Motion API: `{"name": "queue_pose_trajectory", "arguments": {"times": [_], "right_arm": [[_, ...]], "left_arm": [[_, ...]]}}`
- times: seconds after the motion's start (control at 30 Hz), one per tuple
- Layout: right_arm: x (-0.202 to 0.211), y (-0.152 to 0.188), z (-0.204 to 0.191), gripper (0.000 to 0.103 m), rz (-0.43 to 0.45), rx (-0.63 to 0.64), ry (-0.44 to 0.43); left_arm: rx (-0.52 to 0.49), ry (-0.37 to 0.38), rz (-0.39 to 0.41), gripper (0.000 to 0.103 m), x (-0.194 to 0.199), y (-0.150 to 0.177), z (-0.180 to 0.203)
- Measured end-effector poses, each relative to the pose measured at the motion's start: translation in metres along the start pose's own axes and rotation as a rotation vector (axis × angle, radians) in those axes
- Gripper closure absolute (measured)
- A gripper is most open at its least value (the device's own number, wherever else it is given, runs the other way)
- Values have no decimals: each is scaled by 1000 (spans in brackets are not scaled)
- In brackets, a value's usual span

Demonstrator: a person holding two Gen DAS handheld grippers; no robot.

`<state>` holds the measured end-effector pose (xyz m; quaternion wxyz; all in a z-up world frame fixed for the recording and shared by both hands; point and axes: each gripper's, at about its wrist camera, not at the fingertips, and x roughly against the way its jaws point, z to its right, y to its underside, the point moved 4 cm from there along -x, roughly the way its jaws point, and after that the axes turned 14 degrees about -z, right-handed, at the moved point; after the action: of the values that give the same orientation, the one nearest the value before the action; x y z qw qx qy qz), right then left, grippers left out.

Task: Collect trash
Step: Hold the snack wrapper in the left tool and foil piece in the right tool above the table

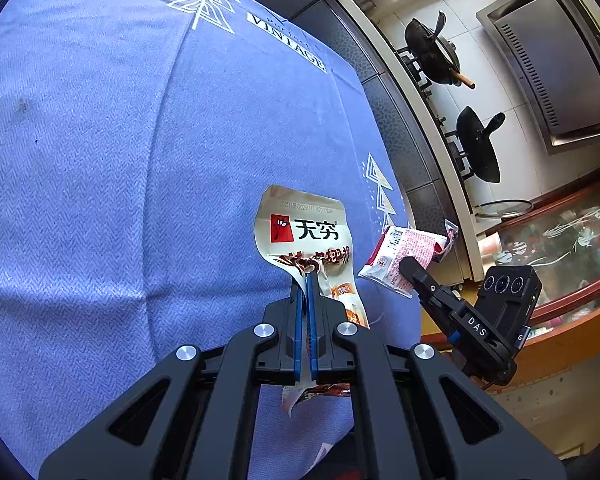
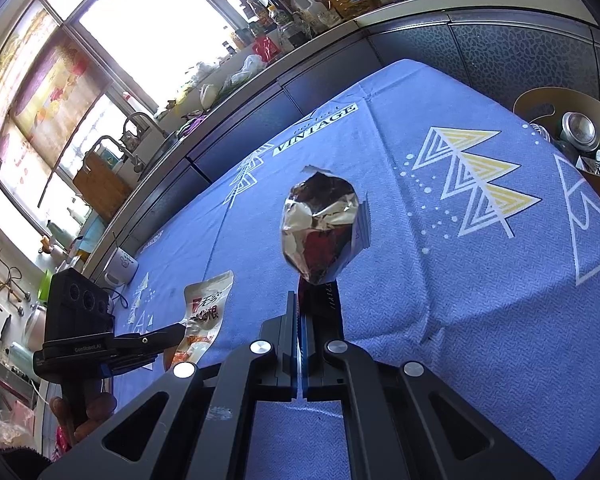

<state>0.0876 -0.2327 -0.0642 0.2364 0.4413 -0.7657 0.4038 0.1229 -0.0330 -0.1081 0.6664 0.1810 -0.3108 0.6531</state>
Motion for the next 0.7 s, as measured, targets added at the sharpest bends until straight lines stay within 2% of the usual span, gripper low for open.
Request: {"name": "queue_pose_trajectory", "arguments": {"times": [0.7], "right_arm": [[0, 1, -2, 101, 0, 4, 1]], "left_arm": [[-3, -1, -2, 101, 0, -1, 0]]}}
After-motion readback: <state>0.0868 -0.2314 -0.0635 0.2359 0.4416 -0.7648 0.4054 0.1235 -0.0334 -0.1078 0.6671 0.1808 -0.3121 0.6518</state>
